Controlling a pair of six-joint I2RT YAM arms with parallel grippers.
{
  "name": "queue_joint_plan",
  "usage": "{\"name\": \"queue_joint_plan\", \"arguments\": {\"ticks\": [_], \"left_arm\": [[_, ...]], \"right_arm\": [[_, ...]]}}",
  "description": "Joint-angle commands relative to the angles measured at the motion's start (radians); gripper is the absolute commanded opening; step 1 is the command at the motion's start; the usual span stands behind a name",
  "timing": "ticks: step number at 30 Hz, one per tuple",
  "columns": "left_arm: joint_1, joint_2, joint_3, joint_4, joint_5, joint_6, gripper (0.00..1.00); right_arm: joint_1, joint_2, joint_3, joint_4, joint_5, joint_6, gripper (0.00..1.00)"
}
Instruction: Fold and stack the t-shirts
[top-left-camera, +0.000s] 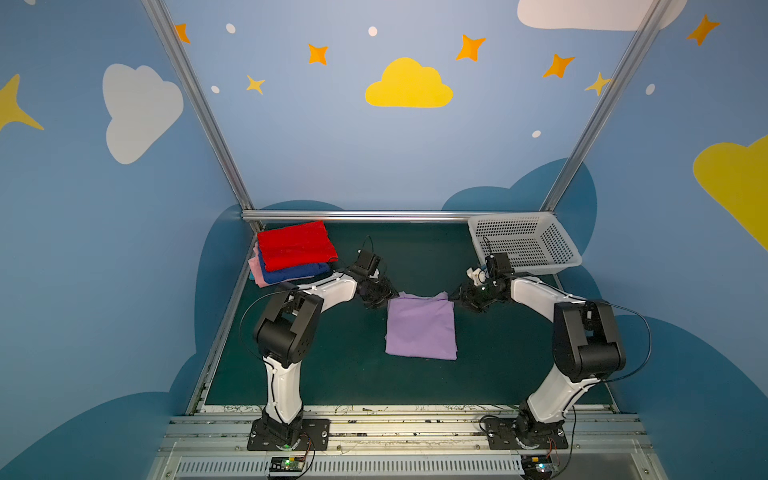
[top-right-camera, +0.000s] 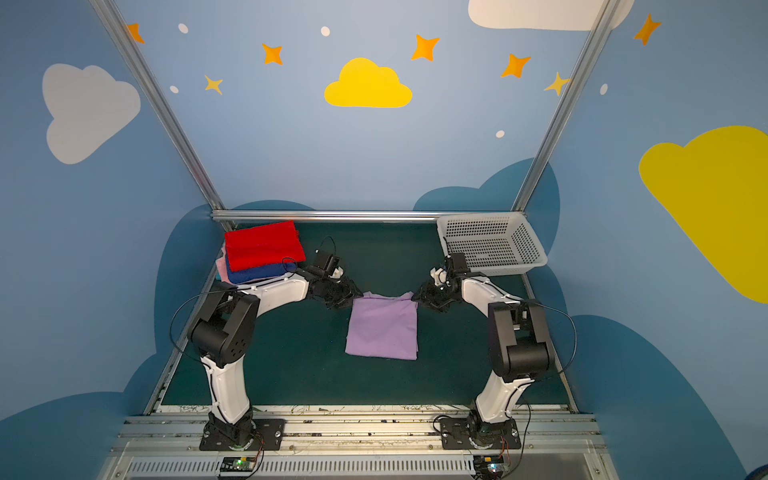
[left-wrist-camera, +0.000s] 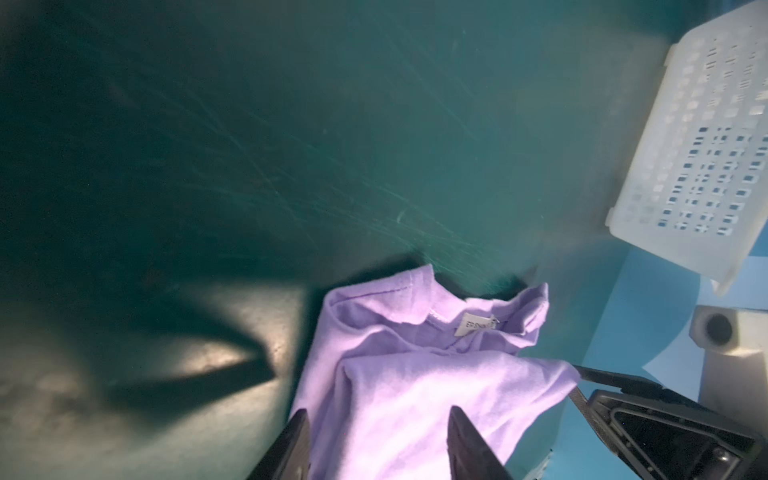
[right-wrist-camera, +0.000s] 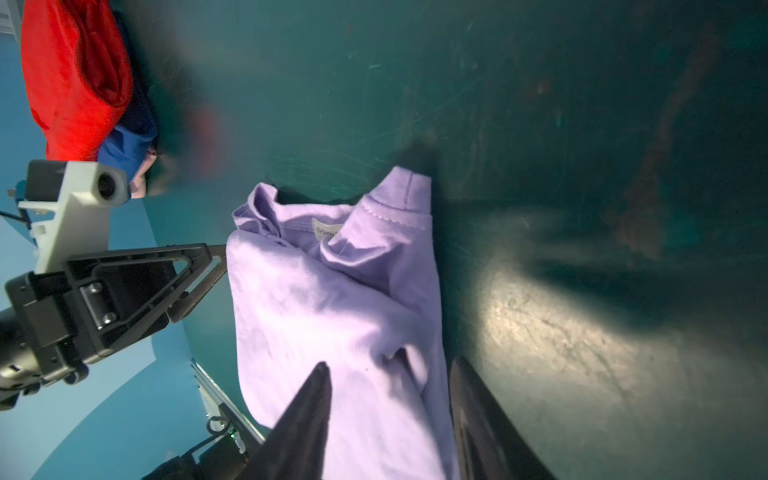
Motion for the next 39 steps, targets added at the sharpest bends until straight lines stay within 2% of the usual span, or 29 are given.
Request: {"name": "queue_joint_plan", "arguments": {"ticks": [1,3,6,8,10,12,15,20,28,34,39], "left_arm": [[-0.001,0.015,0.013,-0.027,-0.016,0.02,0.55],[0.0,0.036,0.019,-0.008,0.003,0.007,0.51],[-0.003,0.055,0.025,0.023,0.031,-0.014,0.37],[-0.008,0.054,0.03,0.029,0.032,-0.019,0.29],[-0.011,0.045,0.033,0.03,0.035,-0.019,0.17],[-0.012,0.034,0.036,0.02,0.032,-0.019,0.04],[-0.015,-0.027,0.009,0.013,0.011,-0.024,0.04],[-0.031,-0.206,-0.057,-0.035,-0.065,-0.022,0.04],[-0.1,-0.455,-0.134,-0.079,-0.171,-0.046,0.04],[-0.158,-0.572,-0.145,-0.116,-0.224,-0.062,0.04],[-0.2,-0.62,-0.148,-0.14,-0.276,-0.07,0.04]], "right_arm": [[-0.001,0.047,0.012,0.002,-0.002,-0.003,0.54],[0.001,0.074,0.015,0.026,-0.021,0.011,0.53],[0.008,0.104,0.014,0.068,-0.05,0.036,0.38],[0.011,0.111,0.015,0.086,-0.068,0.046,0.22],[0.011,0.101,0.017,0.097,-0.086,0.055,0.01],[0.012,0.072,0.018,0.095,-0.09,0.059,0.0],[0.011,-0.007,0.014,0.074,-0.082,0.059,0.0],[0.012,-0.198,-0.021,0.008,-0.031,0.057,0.0],[0.036,-0.454,-0.106,-0.071,-0.011,0.095,0.0],[0.047,-0.601,-0.126,-0.124,0.021,0.099,0.0],[0.049,-0.683,-0.143,-0.093,0.003,0.11,0.0]]}}
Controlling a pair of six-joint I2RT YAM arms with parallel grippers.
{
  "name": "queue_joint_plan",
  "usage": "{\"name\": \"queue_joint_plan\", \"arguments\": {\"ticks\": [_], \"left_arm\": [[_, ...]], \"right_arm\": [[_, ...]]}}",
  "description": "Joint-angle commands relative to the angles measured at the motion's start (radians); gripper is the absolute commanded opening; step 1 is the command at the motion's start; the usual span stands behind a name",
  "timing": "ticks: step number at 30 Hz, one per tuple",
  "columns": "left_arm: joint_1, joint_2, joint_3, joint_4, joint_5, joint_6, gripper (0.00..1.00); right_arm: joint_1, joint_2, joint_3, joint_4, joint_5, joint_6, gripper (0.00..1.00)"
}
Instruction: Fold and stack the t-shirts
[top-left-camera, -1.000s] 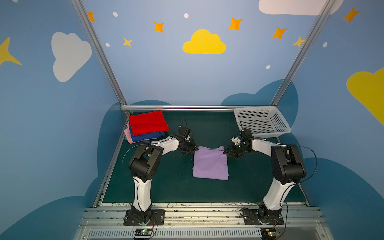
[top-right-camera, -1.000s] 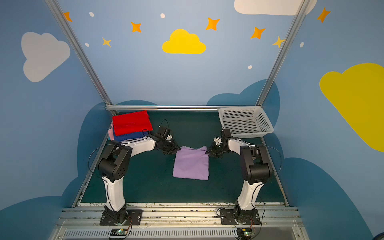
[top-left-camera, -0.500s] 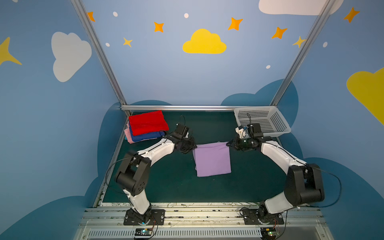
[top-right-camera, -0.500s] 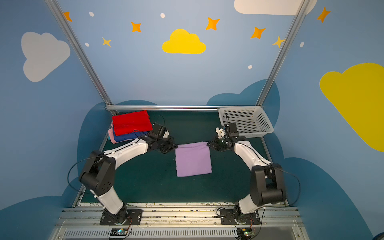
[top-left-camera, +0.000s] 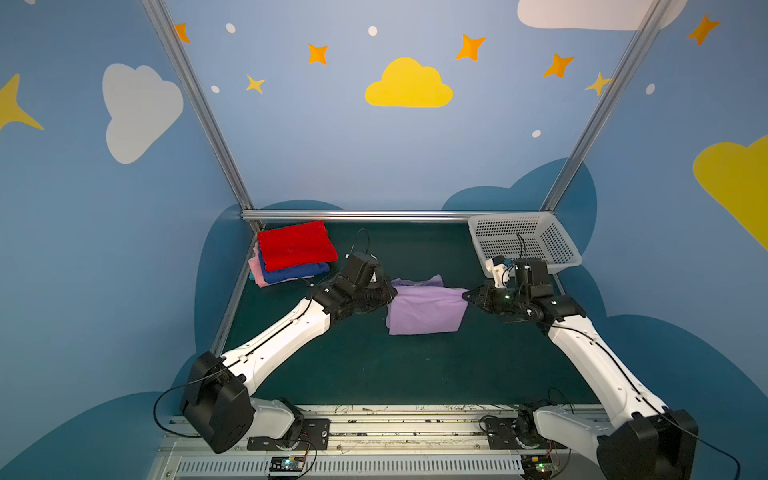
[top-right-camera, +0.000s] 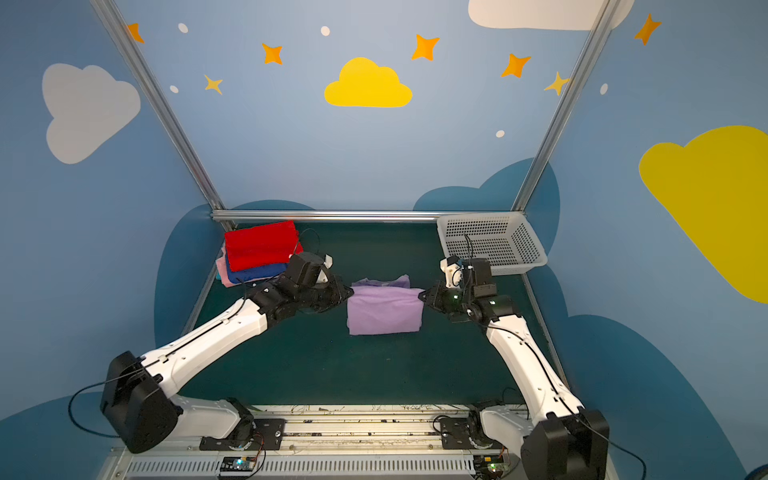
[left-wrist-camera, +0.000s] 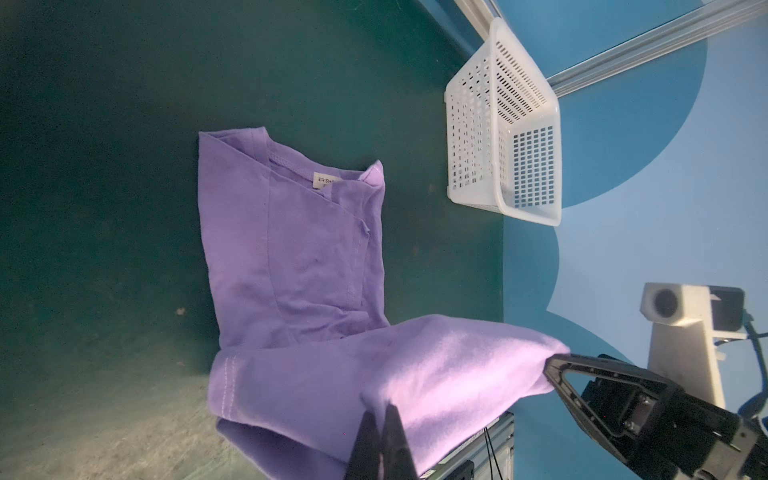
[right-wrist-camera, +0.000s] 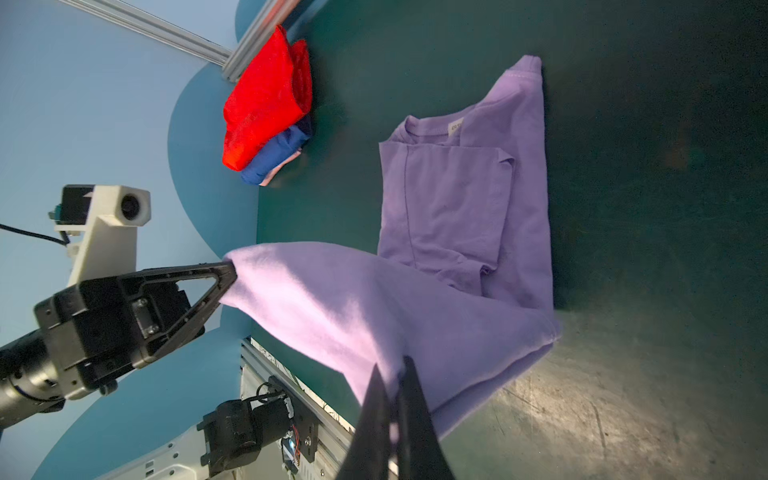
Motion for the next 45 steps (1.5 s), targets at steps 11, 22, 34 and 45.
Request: {"name": "queue_joint_plan", "arguments": {"ticks": [11,22,34,45], "left_arm": [[-0.01,-0.021,0.023,-0.018,-0.086,-0.022,0.04],[0.126,0.175,0.052,0.116,0.107,-0.058,0.04],[0.278,0.524,0.199,0.246,0.276,-0.066,0.04],[0.335,0.78,0.34,0.284,0.319,-0.081,0.04]], "right_arm": [[-0.005,-0.144,-0.121,0.191,0.098,0.087,0.0],[-0.017,0.166,0.02,0.287,0.081,0.085,0.0],[-0.053,0.707,0.396,0.24,-0.023,0.075,0.0],[-0.026,1.036,0.663,0.246,0.039,0.049,0.04]]}}
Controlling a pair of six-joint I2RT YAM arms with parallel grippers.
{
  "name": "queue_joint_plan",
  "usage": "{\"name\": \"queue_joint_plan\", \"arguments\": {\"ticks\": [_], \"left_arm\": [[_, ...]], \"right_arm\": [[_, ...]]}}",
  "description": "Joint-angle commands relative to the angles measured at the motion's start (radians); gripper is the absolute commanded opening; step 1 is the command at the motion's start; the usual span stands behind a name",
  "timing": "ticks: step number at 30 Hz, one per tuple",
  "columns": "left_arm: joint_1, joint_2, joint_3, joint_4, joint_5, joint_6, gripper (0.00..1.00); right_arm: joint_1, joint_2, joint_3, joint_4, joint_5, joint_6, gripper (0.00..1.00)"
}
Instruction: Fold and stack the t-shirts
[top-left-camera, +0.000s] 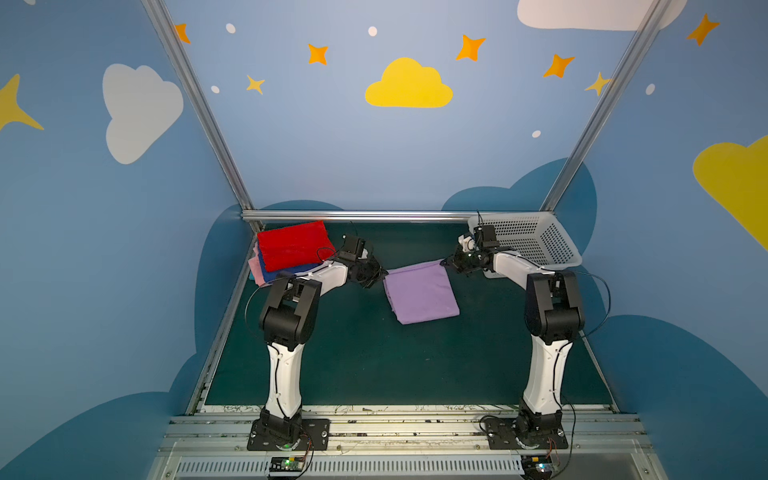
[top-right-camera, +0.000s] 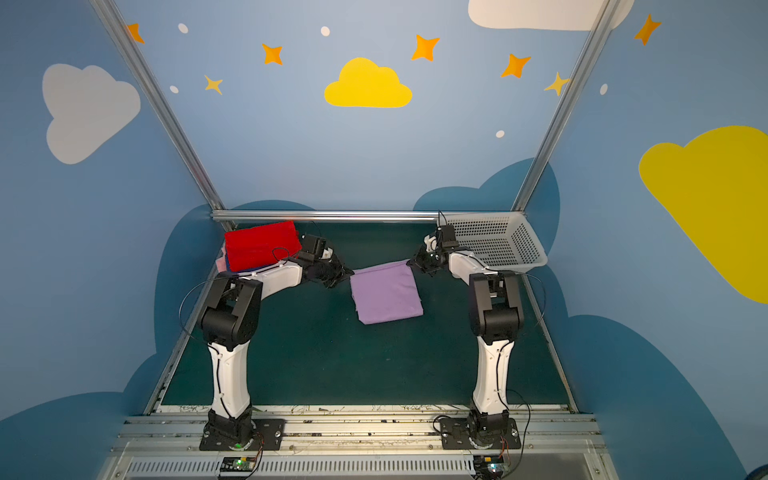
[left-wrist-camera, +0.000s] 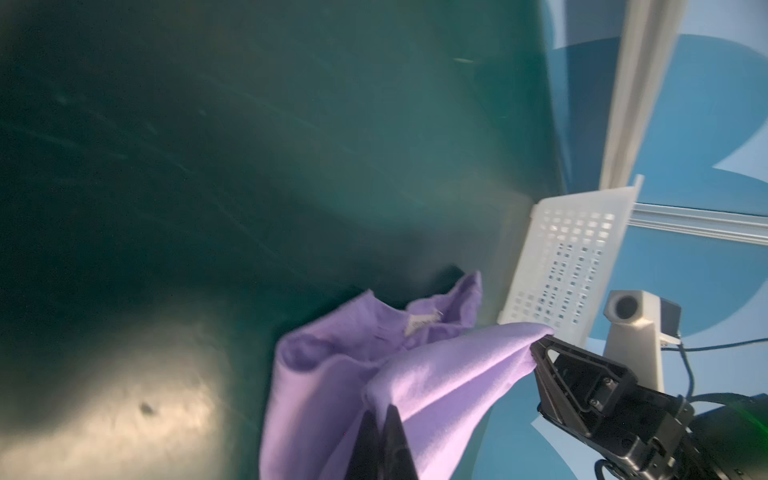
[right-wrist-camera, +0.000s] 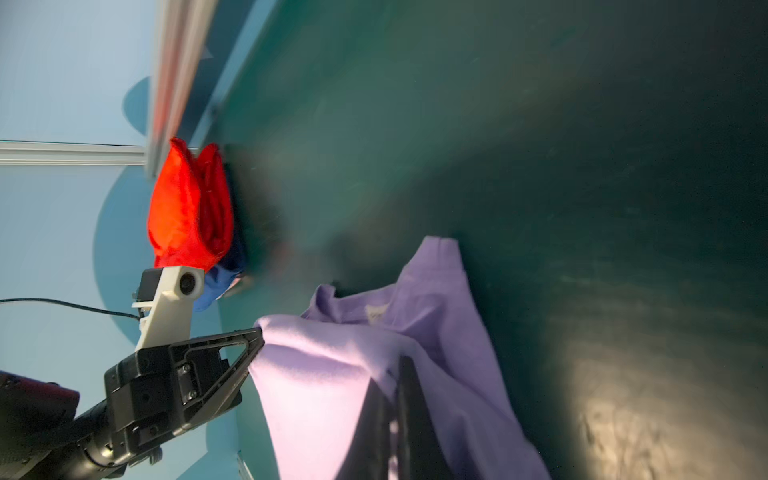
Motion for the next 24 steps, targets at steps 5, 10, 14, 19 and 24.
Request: {"name": "queue_joint_plan", "arguments": {"ticks": [5,10,14,19,24], "left_arm": [[0.029,0.114,0.076,0.002,0.009,-0.004,0.04],[0.031,0.138,0.081,-0.013,-0.004,-0.003,0.12],[0.031,0.119,0.059,-0.024,-0.014,0.004,0.33],[0.04,0.036,0.017,-0.075,-0.063,0.028,0.47],[0.02,-0.17,-0.026,-0.191,-0.209,0.086,0.49]], "right_arm": [[0.031,0.094,0.131,-0.033,0.096,-0.047,0.12],[0.054,0.128,0.157,-0.06,0.134,-0.074,0.2],[0.084,0.126,0.164,-0.106,0.205,-0.111,0.4],[0.09,0.044,0.137,-0.12,0.291,-0.12,0.53],[0.097,-0.16,0.048,-0.143,0.439,-0.159,0.55]]}}
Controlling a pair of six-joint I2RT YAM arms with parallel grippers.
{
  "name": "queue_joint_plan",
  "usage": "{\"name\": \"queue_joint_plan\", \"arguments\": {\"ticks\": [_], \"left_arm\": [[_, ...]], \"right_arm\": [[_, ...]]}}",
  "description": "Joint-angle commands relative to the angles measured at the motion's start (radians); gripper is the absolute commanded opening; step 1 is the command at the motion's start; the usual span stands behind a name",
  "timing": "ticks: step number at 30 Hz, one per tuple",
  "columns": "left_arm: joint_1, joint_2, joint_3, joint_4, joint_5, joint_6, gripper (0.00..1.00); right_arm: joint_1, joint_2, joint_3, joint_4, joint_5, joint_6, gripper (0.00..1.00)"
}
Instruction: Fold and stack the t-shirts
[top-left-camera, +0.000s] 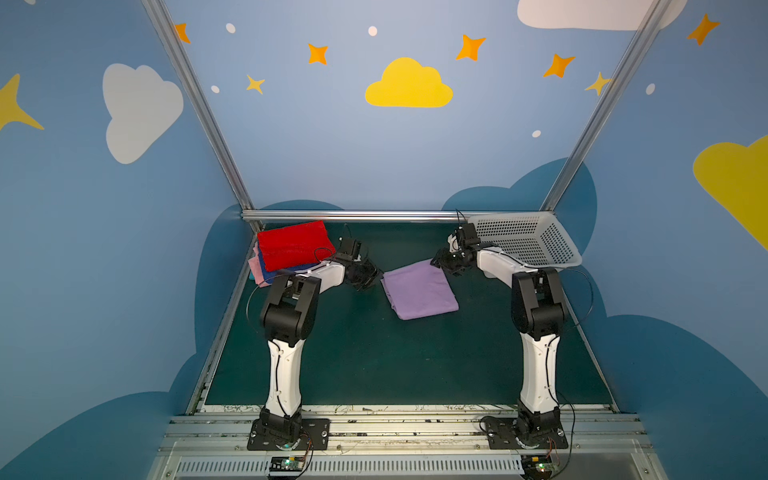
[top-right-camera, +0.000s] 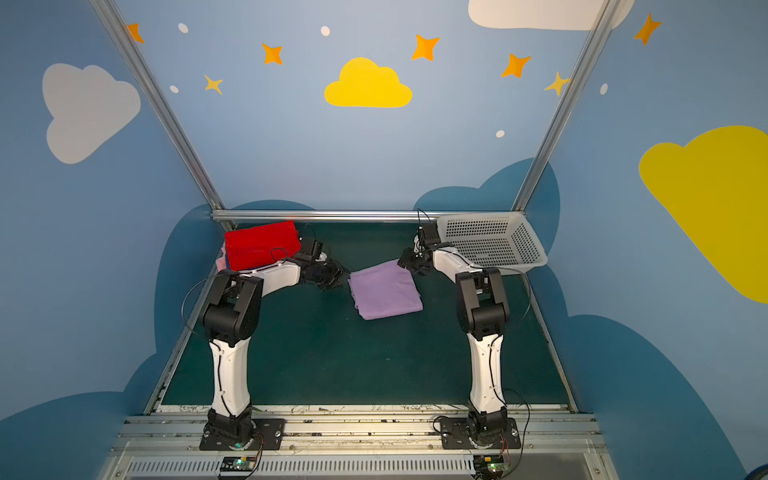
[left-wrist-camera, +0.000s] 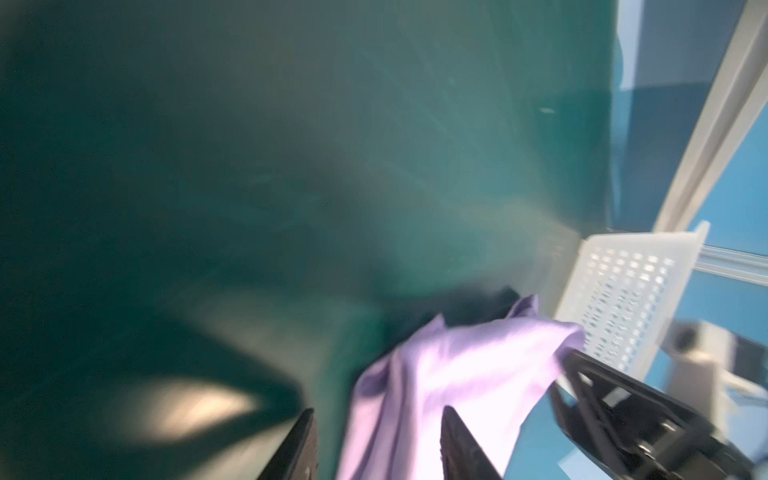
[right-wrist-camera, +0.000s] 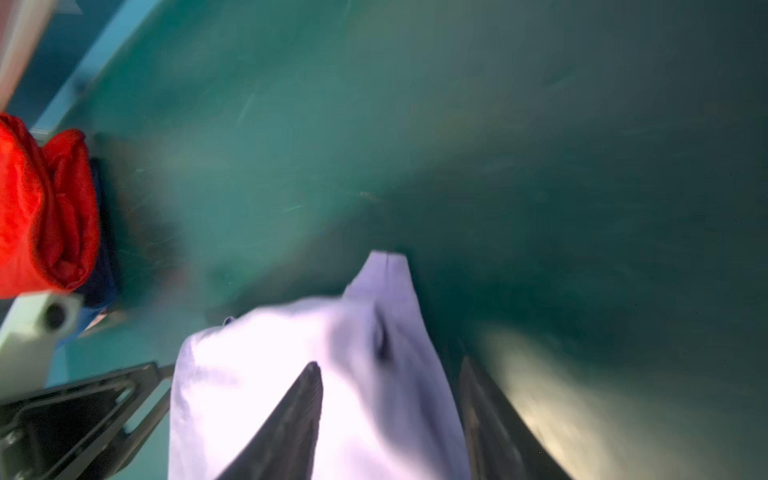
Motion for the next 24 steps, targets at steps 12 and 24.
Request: {"name": "queue_joint_plan", "arguments": {"ticks": [12,24], "left_arm": [[-0.229,-0.229,-0.101,-0.095,-0.094,0.009,0.04],[-0.237,-0.101,-0.23,0.089,-0.013,-0.097,0.04]], "right_arm": [[-0.031,-0.45,-0.511,0.146,-0.242,0.094,0.0],[-0.118,-0.207,-0.716,0.405,-0.418,0.262,0.0]]}}
